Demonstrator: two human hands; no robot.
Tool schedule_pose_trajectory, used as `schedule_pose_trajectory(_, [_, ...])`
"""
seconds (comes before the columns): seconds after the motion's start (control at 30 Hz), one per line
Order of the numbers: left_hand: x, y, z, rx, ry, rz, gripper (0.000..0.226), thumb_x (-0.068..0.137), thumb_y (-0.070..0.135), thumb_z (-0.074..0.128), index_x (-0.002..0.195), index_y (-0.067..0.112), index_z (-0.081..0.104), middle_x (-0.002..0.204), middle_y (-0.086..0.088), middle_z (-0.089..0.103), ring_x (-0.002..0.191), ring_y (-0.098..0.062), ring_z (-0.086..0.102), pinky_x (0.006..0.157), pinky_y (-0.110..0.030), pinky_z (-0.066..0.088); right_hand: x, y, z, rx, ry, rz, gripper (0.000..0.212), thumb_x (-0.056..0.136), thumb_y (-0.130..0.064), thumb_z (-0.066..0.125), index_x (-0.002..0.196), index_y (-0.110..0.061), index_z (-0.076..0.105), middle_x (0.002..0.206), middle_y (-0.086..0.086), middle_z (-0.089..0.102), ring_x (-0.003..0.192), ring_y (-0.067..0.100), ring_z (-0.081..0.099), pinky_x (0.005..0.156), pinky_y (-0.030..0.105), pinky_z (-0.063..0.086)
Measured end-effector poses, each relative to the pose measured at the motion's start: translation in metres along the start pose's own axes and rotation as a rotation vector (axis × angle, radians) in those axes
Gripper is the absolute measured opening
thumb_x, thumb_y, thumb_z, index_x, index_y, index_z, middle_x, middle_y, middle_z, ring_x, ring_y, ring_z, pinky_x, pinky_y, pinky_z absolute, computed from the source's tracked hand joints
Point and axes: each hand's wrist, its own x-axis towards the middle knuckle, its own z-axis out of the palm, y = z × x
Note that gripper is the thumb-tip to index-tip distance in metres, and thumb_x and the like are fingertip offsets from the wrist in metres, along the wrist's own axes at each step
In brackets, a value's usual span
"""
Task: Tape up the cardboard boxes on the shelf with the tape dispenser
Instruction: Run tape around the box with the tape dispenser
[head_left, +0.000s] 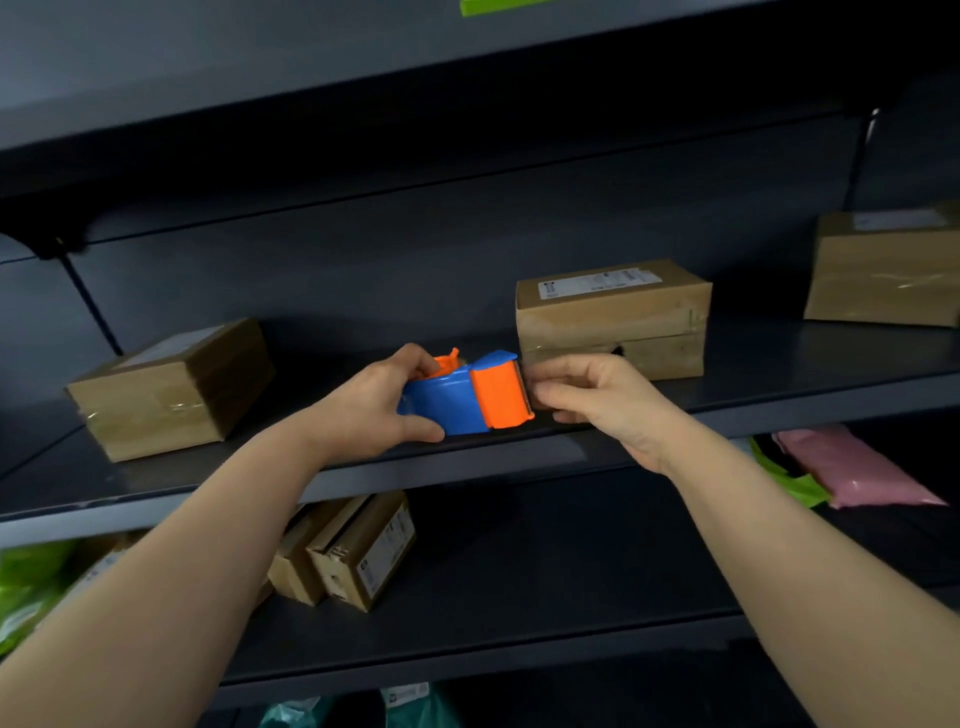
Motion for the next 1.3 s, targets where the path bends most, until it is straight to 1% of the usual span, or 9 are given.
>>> schedule_pose_trajectory(0.17, [0.006, 0.012, 0.013, 0.023, -0.037, 0.014, 0.048, 0.073, 0.033, 0.080, 0.107, 0.034, 0.045, 0.109, 0.010, 0.059, 0.095, -0.005, 0.058, 0.082, -0.030, 0.049, 0.000, 0.006, -0.004, 0.016, 0.150, 0.008, 0.011, 0.092, -0.011, 0.063, 0.088, -0.020, 0.069, 0.094, 0.004, 0.073, 0.083, 0.012, 0.070, 0.081, 0.029, 0.056])
schedule_pose_trajectory(0.3, [0.012, 0.022, 0.025, 0.221, 0.032, 0.008, 0.074, 0.059, 0.049, 0.083, 0.115, 0.032, 0.038, 0.104, 0.011, 0.056, 0.094, -0.008, 0.056, 0.083, -0.030, 0.048, 0.000, 0.011, -0.003, 0.009, 0.203, 0.057, 0.016, 0.095, -0.006, 0.056, 0.088, -0.017, 0.066, 0.104, 0.014, 0.068, 0.082, 0.015, 0.065, 0.075, 0.024, 0.056])
schedule_pose_trajectory(0.47, [0.014, 0.025, 0.026, 0.356, 0.219, 0.137, 0.067, 0.063, 0.047, 0.076, 0.118, 0.033, 0.039, 0.106, 0.013, 0.058, 0.093, -0.013, 0.059, 0.083, -0.036, 0.046, -0.003, 0.011, -0.001, 0.070, 0.315, 0.012, 0.009, 0.093, -0.021, 0.064, 0.087, -0.020, 0.071, 0.080, -0.001, 0.063, 0.063, 0.007, 0.058, 0.064, 0.018, 0.051])
schedule_pose_trajectory(0.6, [0.015, 0.025, 0.021, 0.486, 0.284, 0.273, 0.065, 0.069, 0.052, 0.064, 0.127, 0.034, 0.042, 0.109, 0.013, 0.060, 0.094, -0.015, 0.061, 0.083, -0.033, 0.038, 0.002, 0.013, -0.002, -0.062, 0.486, -0.105, 0.014, 0.089, -0.025, 0.068, 0.076, -0.031, 0.071, 0.073, -0.007, 0.068, 0.066, 0.008, 0.059, 0.075, 0.030, 0.055])
schedule_pose_trajectory(0.73, [0.018, 0.026, 0.013, 0.652, 0.206, 0.282, 0.087, 0.079, 0.054, 0.064, 0.150, 0.035, 0.018, 0.129, 0.010, 0.057, 0.104, -0.016, 0.059, 0.096, -0.032, 0.032, 0.007, 0.014, -0.010, -0.130, 0.503, -0.129, 0.021, 0.088, -0.025, 0.070, 0.070, -0.036, 0.070, 0.071, -0.015, 0.069, 0.077, 0.010, 0.065, 0.083, 0.042, 0.056])
schedule_pose_trajectory(0.93, [0.026, 0.028, 0.009, 0.698, 0.176, 0.330, 0.092, 0.081, 0.058, 0.061, 0.152, 0.038, 0.006, 0.128, 0.012, 0.057, 0.107, -0.013, 0.057, 0.097, -0.032, 0.031, 0.008, 0.018, -0.032, -0.098, 0.607, -0.096, 0.022, 0.086, -0.027, 0.072, 0.065, -0.036, 0.069, 0.073, -0.013, 0.070, 0.083, 0.014, 0.068, 0.081, 0.045, 0.058])
schedule_pose_trajectory(1.03, [0.024, 0.012, 0.005, 0.711, 0.187, 0.253, 0.091, 0.079, 0.059, 0.061, 0.151, 0.037, 0.010, 0.126, 0.009, 0.058, 0.108, -0.015, 0.058, 0.096, -0.035, 0.035, -0.001, 0.024, -0.061, -0.078, 0.711, -0.072, 0.019, 0.088, -0.026, 0.071, 0.070, -0.032, 0.068, 0.075, -0.006, 0.068, 0.078, 0.017, 0.069, 0.079, 0.046, 0.059])
schedule_pose_trajectory(1.17, [0.027, 0.007, 0.016, 0.709, 0.244, 0.322, 0.078, 0.071, 0.060, 0.056, 0.141, 0.034, 0.033, 0.111, 0.008, 0.067, 0.097, -0.019, 0.064, 0.086, -0.035, 0.043, -0.006, 0.031, -0.080, -0.136, 0.690, -0.082, 0.019, 0.088, -0.028, 0.070, 0.070, -0.032, 0.068, 0.073, -0.010, 0.068, 0.081, 0.017, 0.069, 0.080, 0.046, 0.058])
schedule_pose_trajectory(1.3, [0.029, 0.019, 0.022, 0.697, 0.287, 0.374, 0.070, 0.068, 0.058, 0.049, 0.133, 0.034, 0.043, 0.090, 0.013, 0.066, 0.077, -0.015, 0.064, 0.072, -0.030, 0.035, -0.018, 0.038, -0.101, -0.241, 0.686, -0.060, 0.017, 0.085, -0.036, 0.072, 0.068, -0.031, 0.072, 0.072, -0.013, 0.071, 0.079, 0.007, 0.066, 0.087, 0.036, 0.052])
